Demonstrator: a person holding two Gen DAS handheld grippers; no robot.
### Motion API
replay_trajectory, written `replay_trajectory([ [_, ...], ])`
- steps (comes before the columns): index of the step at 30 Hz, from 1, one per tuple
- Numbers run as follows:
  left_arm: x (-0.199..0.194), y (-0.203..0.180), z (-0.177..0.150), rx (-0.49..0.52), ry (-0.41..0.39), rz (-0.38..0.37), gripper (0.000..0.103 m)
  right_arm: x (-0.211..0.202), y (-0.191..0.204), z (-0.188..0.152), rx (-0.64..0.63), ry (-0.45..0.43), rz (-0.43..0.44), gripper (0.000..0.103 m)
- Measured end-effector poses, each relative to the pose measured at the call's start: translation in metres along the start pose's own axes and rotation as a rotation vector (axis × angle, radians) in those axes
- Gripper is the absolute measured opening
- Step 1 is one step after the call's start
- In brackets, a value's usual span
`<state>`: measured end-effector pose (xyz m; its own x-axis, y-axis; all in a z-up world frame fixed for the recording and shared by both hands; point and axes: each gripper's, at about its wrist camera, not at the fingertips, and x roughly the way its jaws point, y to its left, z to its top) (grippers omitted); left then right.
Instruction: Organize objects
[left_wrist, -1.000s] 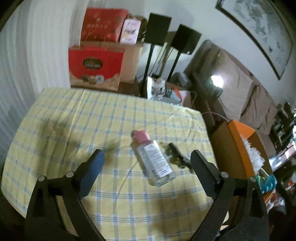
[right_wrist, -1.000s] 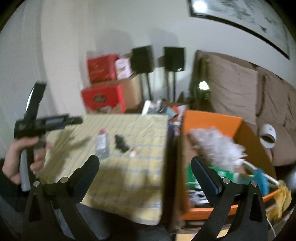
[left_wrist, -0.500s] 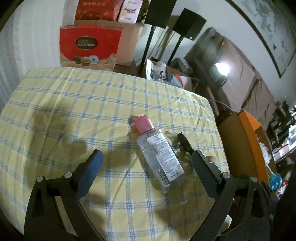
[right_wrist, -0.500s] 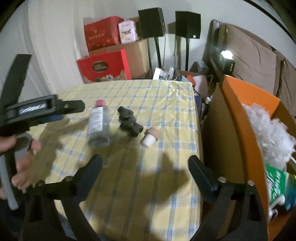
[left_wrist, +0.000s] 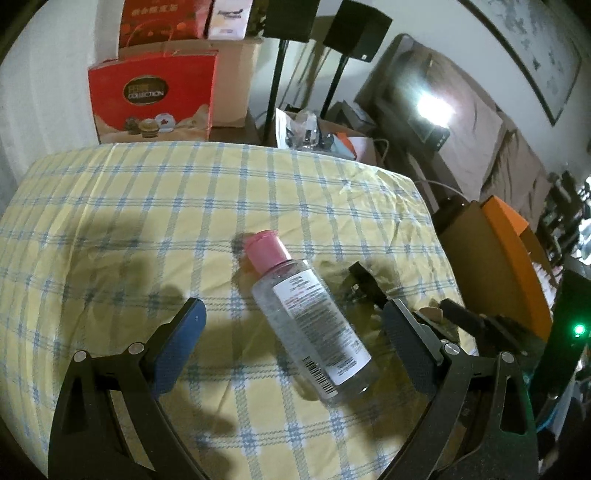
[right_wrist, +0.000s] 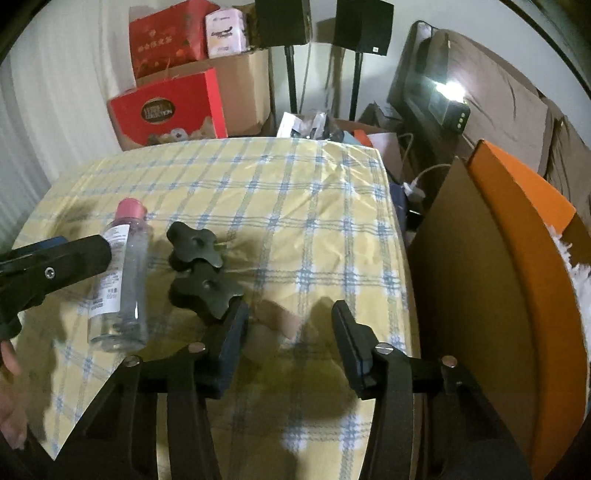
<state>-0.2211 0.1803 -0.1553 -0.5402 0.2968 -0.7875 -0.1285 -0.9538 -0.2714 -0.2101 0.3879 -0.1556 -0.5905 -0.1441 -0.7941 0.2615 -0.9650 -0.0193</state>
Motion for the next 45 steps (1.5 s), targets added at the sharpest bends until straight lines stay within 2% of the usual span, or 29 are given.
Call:
replay_trajectory([
  [6,-0.001,0.001,-0.001,-0.004,-0.013,-0.005,0.096,0.005,0.003,0.0,-0.002,-0.011,0.021,0.029],
  [12,-0.008,0.004,0.001,-0.025,-0.043,-0.017,0.096,0.0,0.0,-0.002,0.02,-0.02,0.039,0.025],
  [18,-0.009,-0.018,0.0,0.078,-0.052,-0.034,0.096,-0.019,-0.009,-0.003,0.042,-0.051,0.035,0.025],
  [20,-0.009,-0.026,-0.001,0.112,-0.048,-0.069,0.096,-0.027,-0.015,-0.002,0.051,-0.068,0.024,0.025],
  [21,-0.009,-0.031,-0.003,0.137,-0.043,-0.104,0.096,-0.033,-0.019,-0.002,0.06,-0.081,0.015,0.025],
  [23,-0.004,-0.041,-0.005,0.199,-0.01,-0.222,0.096,-0.043,-0.026,-0.002,0.085,-0.102,0.001,0.025],
  [24,-0.002,-0.044,-0.006,0.214,0.001,-0.245,0.096,-0.047,-0.03,-0.002,0.101,-0.111,-0.007,0.025],
  [27,0.002,-0.061,-0.012,0.283,0.006,-0.242,0.096,-0.06,-0.038,-0.004,0.125,-0.135,-0.011,0.025],
  [31,0.005,-0.082,-0.019,0.365,-0.036,-0.271,0.095,-0.076,-0.043,-0.009,0.126,-0.163,-0.021,0.025],
  [32,0.009,-0.085,-0.018,0.364,-0.033,-0.264,0.092,-0.079,-0.045,-0.011,0.13,-0.168,-0.01,0.025],
  [33,0.013,-0.087,-0.017,0.362,-0.025,-0.254,0.083,-0.08,-0.049,-0.012,0.144,-0.169,0.009,0.025],
  [38,0.021,-0.095,-0.019,0.367,-0.027,-0.274,0.069,-0.09,-0.06,-0.018,0.168,-0.182,0.026,0.025],
  [40,0.023,-0.099,-0.019,0.369,-0.024,-0.274,0.058,-0.096,-0.061,-0.019,0.168,-0.197,0.035,0.025],
  [42,0.029,-0.1,-0.017,0.348,-0.003,-0.285,0.041,-0.101,-0.062,-0.02,0.166,-0.218,0.038,0.025],
  [44,0.035,-0.102,-0.017,0.33,0.021,-0.298,0.028,-0.105,-0.064,-0.021,0.169,-0.221,0.046,0.025],
  [45,0.037,-0.102,-0.017,0.326,0.029,-0.292,0.025,-0.106,-0.065,-0.021,0.173,-0.221,0.051,0.025],
])
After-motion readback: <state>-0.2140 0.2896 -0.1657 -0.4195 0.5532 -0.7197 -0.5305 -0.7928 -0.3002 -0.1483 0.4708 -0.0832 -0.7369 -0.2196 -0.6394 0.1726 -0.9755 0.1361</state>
